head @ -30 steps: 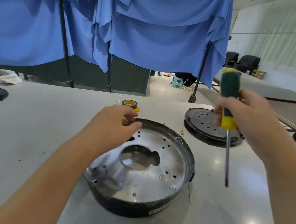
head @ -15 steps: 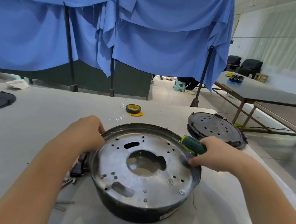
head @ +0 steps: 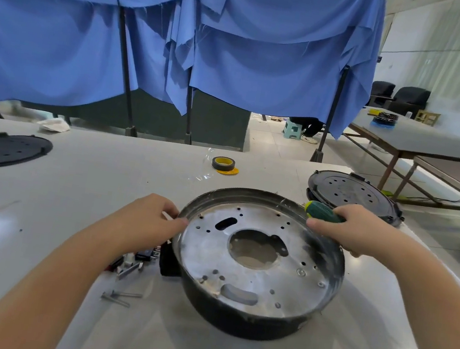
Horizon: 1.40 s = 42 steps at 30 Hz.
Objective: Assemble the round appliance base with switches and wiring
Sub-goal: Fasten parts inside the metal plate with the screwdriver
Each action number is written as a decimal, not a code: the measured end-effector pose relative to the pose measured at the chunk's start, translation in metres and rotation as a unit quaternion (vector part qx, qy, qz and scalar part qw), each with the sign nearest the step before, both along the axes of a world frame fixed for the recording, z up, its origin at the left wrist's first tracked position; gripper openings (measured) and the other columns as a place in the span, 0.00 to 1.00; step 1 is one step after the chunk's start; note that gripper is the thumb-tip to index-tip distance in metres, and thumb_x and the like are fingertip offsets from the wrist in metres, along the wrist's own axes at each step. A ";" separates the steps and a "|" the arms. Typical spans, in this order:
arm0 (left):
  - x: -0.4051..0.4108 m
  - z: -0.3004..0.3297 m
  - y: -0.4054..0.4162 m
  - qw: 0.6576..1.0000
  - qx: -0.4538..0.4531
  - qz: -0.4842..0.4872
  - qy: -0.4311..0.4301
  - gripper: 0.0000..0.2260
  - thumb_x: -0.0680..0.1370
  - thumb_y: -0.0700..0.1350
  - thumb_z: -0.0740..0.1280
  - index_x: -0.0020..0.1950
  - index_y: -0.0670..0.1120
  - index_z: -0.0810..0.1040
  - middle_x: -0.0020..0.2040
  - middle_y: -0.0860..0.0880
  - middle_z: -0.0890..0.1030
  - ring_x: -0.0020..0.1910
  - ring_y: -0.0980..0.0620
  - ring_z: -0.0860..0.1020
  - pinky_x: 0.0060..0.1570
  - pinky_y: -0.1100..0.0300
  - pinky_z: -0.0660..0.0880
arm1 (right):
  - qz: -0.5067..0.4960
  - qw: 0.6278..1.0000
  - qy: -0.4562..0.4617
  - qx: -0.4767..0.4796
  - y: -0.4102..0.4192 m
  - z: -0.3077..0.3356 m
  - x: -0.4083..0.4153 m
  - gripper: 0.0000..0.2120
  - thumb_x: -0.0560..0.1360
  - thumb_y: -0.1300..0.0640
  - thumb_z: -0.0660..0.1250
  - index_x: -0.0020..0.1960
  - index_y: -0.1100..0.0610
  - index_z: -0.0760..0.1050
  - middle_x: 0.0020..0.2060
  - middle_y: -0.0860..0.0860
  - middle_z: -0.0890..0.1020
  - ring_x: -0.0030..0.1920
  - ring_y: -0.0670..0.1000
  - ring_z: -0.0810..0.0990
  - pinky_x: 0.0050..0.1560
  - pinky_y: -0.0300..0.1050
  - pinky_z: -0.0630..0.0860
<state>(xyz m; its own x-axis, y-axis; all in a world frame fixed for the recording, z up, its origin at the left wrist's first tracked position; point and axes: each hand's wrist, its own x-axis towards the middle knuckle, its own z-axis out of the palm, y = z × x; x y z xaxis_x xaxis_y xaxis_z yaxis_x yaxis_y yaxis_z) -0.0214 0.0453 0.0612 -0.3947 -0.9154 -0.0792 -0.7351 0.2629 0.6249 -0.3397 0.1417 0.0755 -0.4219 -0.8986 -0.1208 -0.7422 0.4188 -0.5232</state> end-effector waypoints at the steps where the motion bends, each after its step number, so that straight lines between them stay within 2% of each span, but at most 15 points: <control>1: 0.004 -0.003 0.002 1.000 -0.005 0.001 0.009 0.11 0.79 0.57 0.63 0.45 0.52 0.79 0.41 0.51 0.83 0.39 0.52 0.82 0.36 0.60 0.74 | -0.014 0.999 -0.029 -0.006 0.000 0.000 -0.001 0.21 0.74 0.41 0.66 0.44 0.61 0.75 0.29 0.52 0.73 0.27 0.50 0.70 0.24 0.38 0.68; 3: 0.010 -0.011 0.006 0.999 -0.006 0.012 0.036 0.18 0.80 0.59 0.58 0.45 0.49 0.81 0.42 0.48 0.84 0.39 0.51 0.82 0.37 0.58 0.75 | -0.051 0.995 -0.081 -0.018 0.002 -0.001 -0.003 0.15 0.78 0.48 0.63 0.47 0.62 0.75 0.32 0.54 0.73 0.30 0.51 0.72 0.24 0.38 0.70; 6: 0.016 -0.021 0.013 0.995 0.018 0.040 0.086 0.21 0.80 0.60 0.57 0.46 0.47 0.81 0.42 0.43 0.84 0.39 0.46 0.83 0.41 0.50 0.81 | -0.115 0.984 -0.128 -0.043 0.011 -0.004 -0.004 0.07 0.79 0.60 0.59 0.44 0.60 0.73 0.37 0.58 0.76 0.31 0.53 0.76 0.23 0.39 0.73; 10: 0.011 -0.031 0.027 0.980 0.109 0.054 0.160 0.16 0.75 0.62 0.65 0.50 0.51 0.81 0.46 0.46 0.81 0.37 0.47 0.83 0.34 0.51 0.82 | -0.150 0.976 -0.146 -0.067 0.028 -0.019 -0.007 0.04 0.76 0.62 0.66 0.43 0.60 0.77 0.39 0.60 0.81 0.32 0.54 0.82 0.25 0.40 0.77; 13: 0.004 -0.034 0.037 0.965 0.149 0.055 0.209 0.13 0.73 0.53 0.71 0.54 0.49 0.79 0.51 0.49 0.80 0.44 0.45 0.83 0.35 0.49 0.82 | -0.158 0.981 -0.094 -0.056 0.033 -0.031 -0.005 0.07 0.73 0.60 0.68 0.36 0.55 0.76 0.34 0.55 0.81 0.34 0.52 0.80 0.33 0.43 0.79; 16: -0.001 -0.035 0.044 0.944 0.166 0.081 0.272 0.12 0.74 0.41 0.70 0.58 0.44 0.79 0.53 0.45 0.80 0.47 0.44 0.81 0.35 0.51 0.82 | -0.174 0.973 -0.120 -0.090 0.035 -0.037 -0.001 0.10 0.73 0.61 0.69 0.34 0.56 0.74 0.30 0.54 0.78 0.31 0.50 0.77 0.28 0.40 0.77; 18: -0.001 -0.034 0.047 0.930 0.176 0.097 0.309 0.12 0.75 0.39 0.69 0.58 0.42 0.79 0.53 0.43 0.80 0.48 0.42 0.81 0.35 0.53 0.82 | -0.181 0.967 -0.142 -0.109 0.036 -0.039 0.001 0.08 0.74 0.61 0.69 0.36 0.57 0.75 0.30 0.54 0.79 0.30 0.50 0.78 0.23 0.39 0.75; 21: -0.001 -0.034 0.050 0.917 0.181 0.103 0.340 0.11 0.74 0.38 0.69 0.56 0.41 0.80 0.51 0.42 0.81 0.47 0.43 0.82 0.35 0.56 0.81 | -0.200 0.956 -0.177 -0.119 0.038 -0.041 0.002 0.03 0.75 0.61 0.69 0.47 0.60 0.76 0.36 0.57 0.80 0.32 0.52 0.79 0.24 0.40 0.75; 25: 0.000 -0.035 0.050 0.906 0.188 0.106 0.364 0.10 0.74 0.38 0.70 0.55 0.40 0.80 0.50 0.42 0.81 0.45 0.44 0.82 0.34 0.58 0.81 | -0.208 0.959 -0.164 -0.103 0.042 -0.047 -0.005 0.08 0.74 0.68 0.67 0.52 0.63 0.78 0.42 0.62 0.82 0.39 0.58 0.81 0.41 0.50 0.80; 28: 0.002 -0.037 0.048 0.900 0.195 0.106 0.375 0.09 0.74 0.39 0.71 0.54 0.41 0.81 0.50 0.41 0.82 0.44 0.45 0.83 0.35 0.58 0.80 | -0.183 0.964 -0.110 -0.158 0.045 -0.049 0.000 0.10 0.74 0.64 0.67 0.55 0.62 0.78 0.44 0.59 0.82 0.40 0.55 0.81 0.42 0.48 0.79; 30: 0.004 -0.037 0.047 0.901 0.202 0.099 0.370 0.10 0.74 0.43 0.71 0.54 0.42 0.82 0.50 0.41 0.84 0.44 0.45 0.84 0.38 0.56 0.81 | -0.145 0.954 -0.021 -0.261 0.049 -0.040 0.009 0.07 0.75 0.60 0.66 0.53 0.55 0.79 0.45 0.53 0.83 0.40 0.47 0.80 0.38 0.40 0.74; 33: 0.010 -0.032 0.044 0.917 0.202 0.098 0.331 0.13 0.77 0.52 0.68 0.52 0.44 0.83 0.49 0.43 0.84 0.44 0.45 0.84 0.37 0.55 0.81 | -0.014 0.935 -0.010 -0.354 0.058 -0.018 0.042 0.04 0.76 0.53 0.66 0.45 0.48 0.79 0.39 0.43 0.82 0.39 0.41 0.80 0.38 0.34 0.72; 36: 0.023 -0.029 0.039 0.969 0.053 0.108 0.215 0.14 0.80 0.53 0.63 0.48 0.45 0.83 0.44 0.48 0.83 0.36 0.53 0.80 0.28 0.64 0.74 | 0.164 0.941 -0.029 -0.295 0.067 -0.010 0.083 0.12 0.74 0.40 0.62 0.42 0.46 0.79 0.37 0.43 0.82 0.41 0.43 0.80 0.40 0.35 0.75; 38: 0.033 -0.027 0.036 0.982 -0.035 0.086 0.165 0.10 0.80 0.46 0.63 0.43 0.49 0.82 0.40 0.51 0.84 0.34 0.54 0.79 0.32 0.64 0.72 | 0.246 0.941 0.020 -0.230 0.071 -0.011 0.104 0.16 0.73 0.34 0.59 0.42 0.44 0.78 0.38 0.41 0.80 0.43 0.42 0.79 0.42 0.35 0.74; 42: 0.047 -0.027 0.036 0.996 -0.065 0.010 0.052 0.09 0.76 0.41 0.65 0.43 0.54 0.82 0.35 0.58 0.81 0.31 0.63 0.77 0.33 0.71 0.69 | 0.314 0.921 0.155 -0.169 0.073 -0.022 0.123 0.21 0.68 0.28 0.57 0.44 0.43 0.75 0.37 0.37 0.76 0.45 0.38 0.74 0.44 0.34 0.70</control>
